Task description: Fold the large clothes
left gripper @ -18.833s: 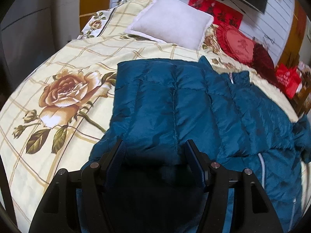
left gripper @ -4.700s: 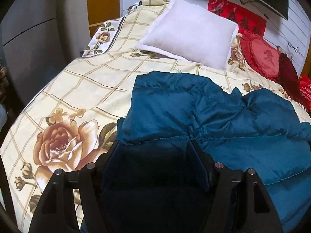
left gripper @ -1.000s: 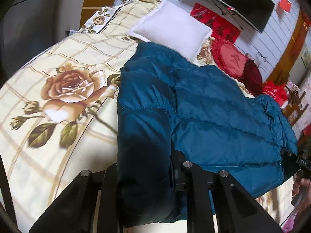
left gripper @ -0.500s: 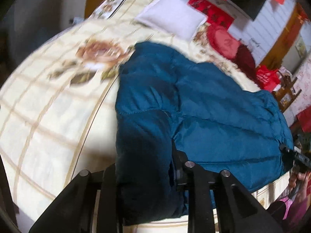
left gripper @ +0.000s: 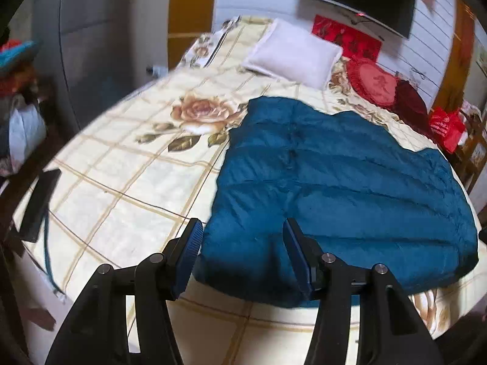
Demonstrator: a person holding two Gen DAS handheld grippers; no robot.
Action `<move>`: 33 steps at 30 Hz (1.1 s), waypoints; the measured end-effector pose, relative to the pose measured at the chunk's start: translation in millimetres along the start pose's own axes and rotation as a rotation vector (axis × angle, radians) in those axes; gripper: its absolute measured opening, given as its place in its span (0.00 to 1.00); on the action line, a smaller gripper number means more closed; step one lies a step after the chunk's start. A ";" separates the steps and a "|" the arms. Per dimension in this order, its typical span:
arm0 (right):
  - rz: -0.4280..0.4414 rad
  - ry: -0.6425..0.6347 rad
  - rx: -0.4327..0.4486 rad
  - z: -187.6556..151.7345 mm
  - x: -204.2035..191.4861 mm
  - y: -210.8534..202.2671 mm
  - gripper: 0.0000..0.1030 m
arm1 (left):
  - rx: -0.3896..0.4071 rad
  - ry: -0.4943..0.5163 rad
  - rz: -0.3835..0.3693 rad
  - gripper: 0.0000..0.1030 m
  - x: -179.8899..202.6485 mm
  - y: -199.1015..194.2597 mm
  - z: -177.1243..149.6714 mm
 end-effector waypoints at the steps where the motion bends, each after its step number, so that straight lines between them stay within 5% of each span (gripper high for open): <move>1: 0.023 0.002 0.011 -2.1 -8.0 -2.1 0.82 | 0.006 0.012 -0.007 0.56 5.0 -5.4 -3.1; 15: 0.108 -0.037 0.035 -45.6 -102.7 28.8 0.89 | 0.117 0.065 -0.013 0.56 54.3 -34.7 -42.6; 33: 0.097 -0.067 0.014 -60.9 -131.6 41.5 0.96 | 0.065 0.085 -0.006 0.56 64.9 -17.3 -61.5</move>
Point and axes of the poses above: each gripper's, at about its wrist camera, not at the fingertips, and y roughly the way its jaws point, x to its right, z to its top, the point moved 2 cm from there along y, roughly the way its jaws point, and after that the axes turned 14 degrees about z, right-handed, at the moved point
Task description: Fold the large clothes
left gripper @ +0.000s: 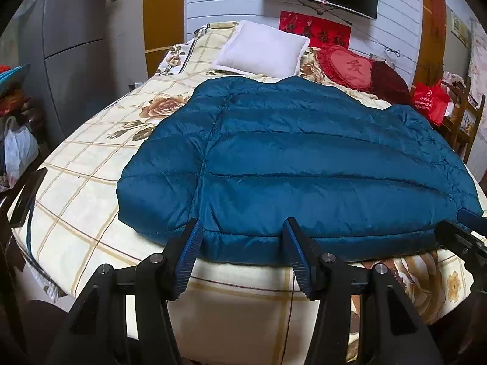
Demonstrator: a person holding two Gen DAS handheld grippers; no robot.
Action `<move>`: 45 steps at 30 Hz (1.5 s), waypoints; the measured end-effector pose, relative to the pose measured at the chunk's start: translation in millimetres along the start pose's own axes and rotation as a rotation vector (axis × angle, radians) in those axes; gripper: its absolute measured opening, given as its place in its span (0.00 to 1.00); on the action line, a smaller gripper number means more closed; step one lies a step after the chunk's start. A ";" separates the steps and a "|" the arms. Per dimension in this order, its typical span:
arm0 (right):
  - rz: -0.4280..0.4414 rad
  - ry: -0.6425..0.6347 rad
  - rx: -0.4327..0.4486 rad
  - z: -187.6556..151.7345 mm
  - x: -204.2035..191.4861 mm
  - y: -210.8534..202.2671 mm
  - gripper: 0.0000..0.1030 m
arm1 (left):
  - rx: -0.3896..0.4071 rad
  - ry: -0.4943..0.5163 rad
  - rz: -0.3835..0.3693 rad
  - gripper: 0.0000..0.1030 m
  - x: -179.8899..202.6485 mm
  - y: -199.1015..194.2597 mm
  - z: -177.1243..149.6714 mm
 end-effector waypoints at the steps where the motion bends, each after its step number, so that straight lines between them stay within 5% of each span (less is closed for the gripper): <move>1: -0.002 -0.002 0.000 -0.4 -0.8 0.4 0.96 | -0.002 0.004 -0.002 0.56 1.3 0.5 -0.4; 45: -0.020 0.008 0.001 -6.0 -3.0 2.0 0.96 | 0.020 0.040 -0.019 0.56 16.5 -3.4 -6.5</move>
Point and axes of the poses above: each gripper's, at about its wrist camera, not at the fingertips, and y roughly the way its jaws point, x to its right, z to its top, the point moved 2 cm from there along y, roughly the way its jaws point, and after that the axes turned 14 degrees about z, right-handed, at the moved point
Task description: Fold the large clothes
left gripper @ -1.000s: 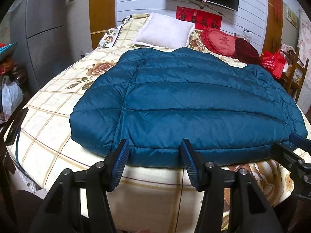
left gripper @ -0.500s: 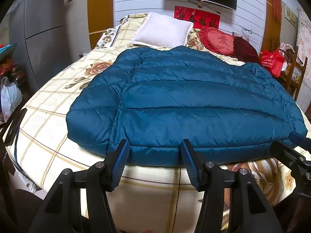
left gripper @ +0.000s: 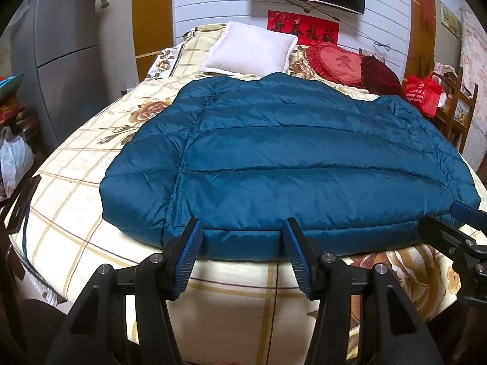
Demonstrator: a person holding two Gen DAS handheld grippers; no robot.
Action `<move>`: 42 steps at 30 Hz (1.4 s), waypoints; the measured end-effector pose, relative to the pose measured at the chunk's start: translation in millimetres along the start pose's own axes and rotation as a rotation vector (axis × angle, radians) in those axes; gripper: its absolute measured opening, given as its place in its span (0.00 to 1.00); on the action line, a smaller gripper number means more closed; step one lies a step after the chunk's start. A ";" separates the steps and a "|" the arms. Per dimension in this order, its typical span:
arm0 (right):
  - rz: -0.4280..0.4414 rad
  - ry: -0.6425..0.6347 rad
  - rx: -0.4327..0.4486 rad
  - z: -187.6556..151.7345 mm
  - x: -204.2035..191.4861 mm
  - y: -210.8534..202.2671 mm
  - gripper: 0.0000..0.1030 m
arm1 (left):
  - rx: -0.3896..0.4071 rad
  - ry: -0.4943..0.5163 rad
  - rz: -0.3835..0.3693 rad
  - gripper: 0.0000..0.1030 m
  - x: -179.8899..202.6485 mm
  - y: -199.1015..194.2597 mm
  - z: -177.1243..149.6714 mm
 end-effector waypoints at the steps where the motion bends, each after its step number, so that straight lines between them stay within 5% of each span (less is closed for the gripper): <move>1: 0.000 0.001 0.001 0.6 0.2 0.5 0.96 | 0.000 0.001 -0.001 0.56 0.2 0.0 0.0; 42: 0.003 -0.005 -0.004 1.6 0.1 5.7 0.96 | 0.012 0.026 -0.008 0.56 7.7 -1.3 -0.8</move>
Point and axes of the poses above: each gripper's, at about its wrist camera, not at the fingertips, and y roughly the way its jaws point, x to its right, z to its top, the point moved 2 cm from there along y, roughly the way its jaws point, and after that the axes turned 14 degrees about z, right-handed, at the moved point
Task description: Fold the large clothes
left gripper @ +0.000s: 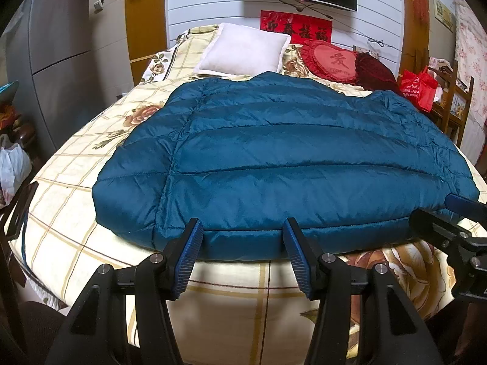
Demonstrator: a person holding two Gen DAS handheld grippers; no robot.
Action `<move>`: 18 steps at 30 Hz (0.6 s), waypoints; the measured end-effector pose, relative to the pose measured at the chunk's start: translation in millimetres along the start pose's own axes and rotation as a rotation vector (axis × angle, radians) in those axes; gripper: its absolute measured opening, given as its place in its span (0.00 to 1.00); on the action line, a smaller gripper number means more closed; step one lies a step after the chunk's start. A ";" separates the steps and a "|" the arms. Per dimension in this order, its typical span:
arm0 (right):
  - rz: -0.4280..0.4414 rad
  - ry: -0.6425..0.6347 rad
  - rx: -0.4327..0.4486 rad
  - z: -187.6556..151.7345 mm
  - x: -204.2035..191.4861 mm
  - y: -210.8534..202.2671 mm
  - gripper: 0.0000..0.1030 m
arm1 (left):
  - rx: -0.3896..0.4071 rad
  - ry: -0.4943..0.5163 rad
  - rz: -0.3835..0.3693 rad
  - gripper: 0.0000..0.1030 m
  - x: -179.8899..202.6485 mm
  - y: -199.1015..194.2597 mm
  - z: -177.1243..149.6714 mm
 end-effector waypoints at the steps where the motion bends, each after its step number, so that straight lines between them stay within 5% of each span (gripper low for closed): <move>1: 0.000 -0.001 -0.001 0.0 -0.3 0.3 0.96 | 0.000 0.000 -0.001 0.56 0.3 -0.1 0.5; 18: 0.001 -0.003 -0.011 -1.1 -0.8 4.7 0.96 | 0.007 0.003 -0.002 0.56 2.6 -1.2 2.3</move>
Point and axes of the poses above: each gripper's, at about its wrist camera, not at the fingertips, and y roughly the way its jaws point, x to its right, z to its top, the point moved 2 cm from there along y, roughly the way its jaws point, and after that the axes turned 14 degrees about z, right-handed, at the moved point
